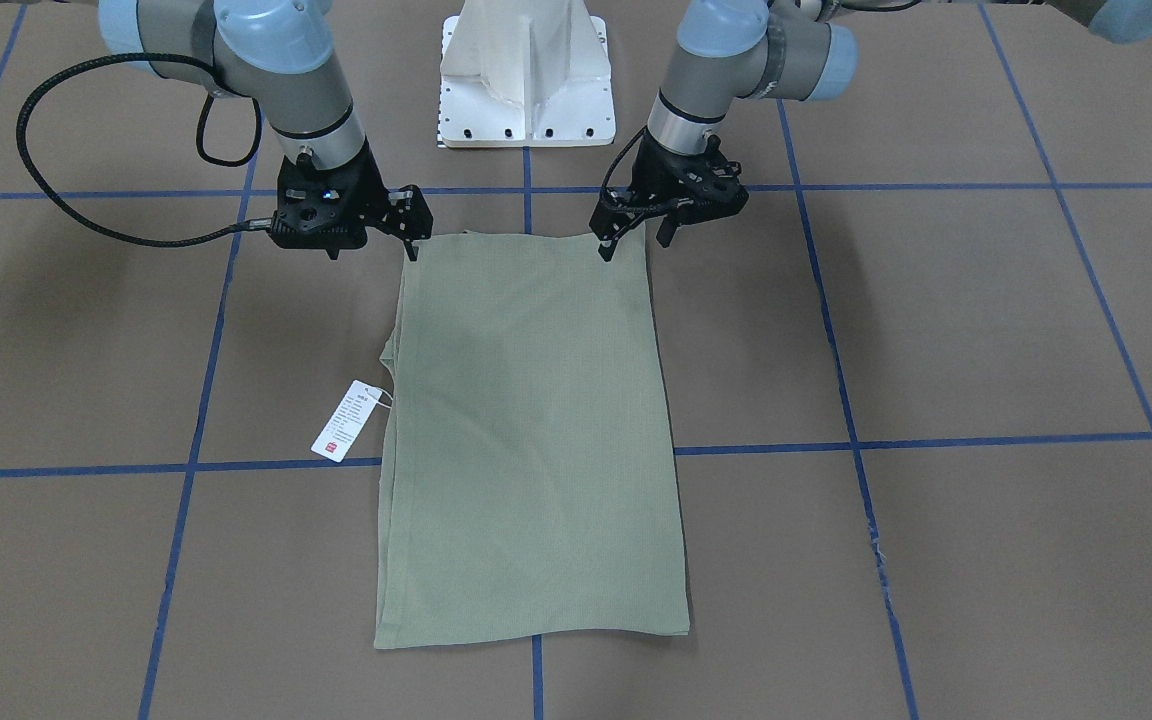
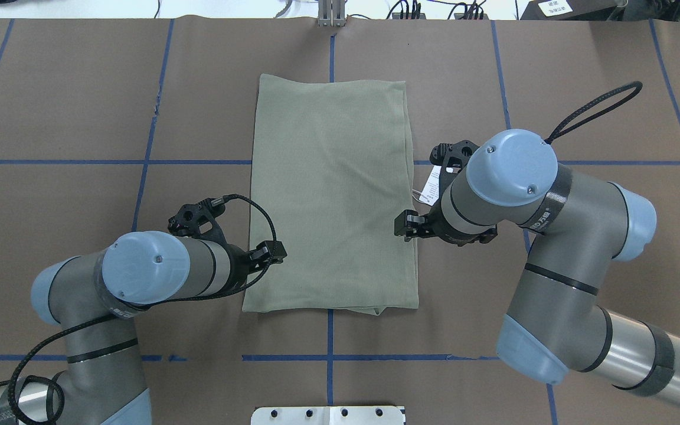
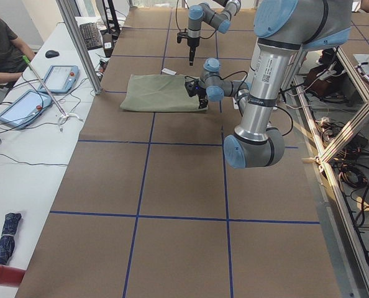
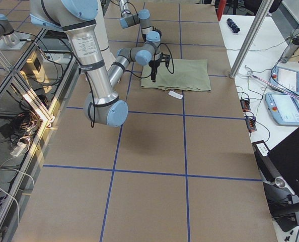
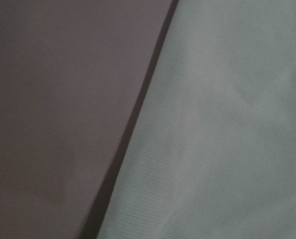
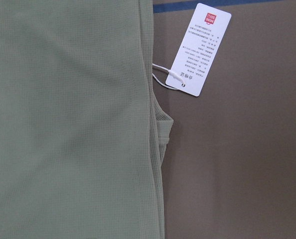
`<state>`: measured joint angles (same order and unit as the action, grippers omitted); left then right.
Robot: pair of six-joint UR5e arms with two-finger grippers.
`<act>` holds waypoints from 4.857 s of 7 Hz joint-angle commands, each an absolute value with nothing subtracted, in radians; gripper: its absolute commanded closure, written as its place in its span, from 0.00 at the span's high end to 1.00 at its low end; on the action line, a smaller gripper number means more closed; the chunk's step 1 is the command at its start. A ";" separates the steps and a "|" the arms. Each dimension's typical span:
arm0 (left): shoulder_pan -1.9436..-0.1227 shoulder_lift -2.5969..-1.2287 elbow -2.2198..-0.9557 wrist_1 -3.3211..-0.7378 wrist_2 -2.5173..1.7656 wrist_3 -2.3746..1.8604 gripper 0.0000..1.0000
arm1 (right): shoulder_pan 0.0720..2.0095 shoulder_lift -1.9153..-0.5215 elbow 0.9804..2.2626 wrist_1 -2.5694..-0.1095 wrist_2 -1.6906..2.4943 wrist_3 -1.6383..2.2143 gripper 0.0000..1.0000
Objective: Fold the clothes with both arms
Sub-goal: 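Lower both grippers to the shirt end nearest the robot, then grasp the near end corners of the shirt with both grippers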
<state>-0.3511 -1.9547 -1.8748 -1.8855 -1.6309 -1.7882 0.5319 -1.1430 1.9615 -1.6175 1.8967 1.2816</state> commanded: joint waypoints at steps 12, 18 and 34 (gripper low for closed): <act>-0.273 -1.956 -1.859 -1.841 -1.611 -1.848 0.37 | 0.523 -1.146 1.963 -1.618 1.894 1.284 1.00; -0.247 -1.965 -1.913 -1.796 -1.614 -1.832 0.00 | 0.390 -1.140 1.993 -1.609 1.784 1.499 1.00; -0.213 -1.988 -1.913 -1.798 -1.617 -1.832 0.00 | 0.295 -1.138 1.839 -1.534 1.698 1.922 0.48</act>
<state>-0.2132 -1.9879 -1.9129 -1.7978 -1.6167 -1.8316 0.2957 -1.1394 1.8394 -1.5350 1.6981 1.9206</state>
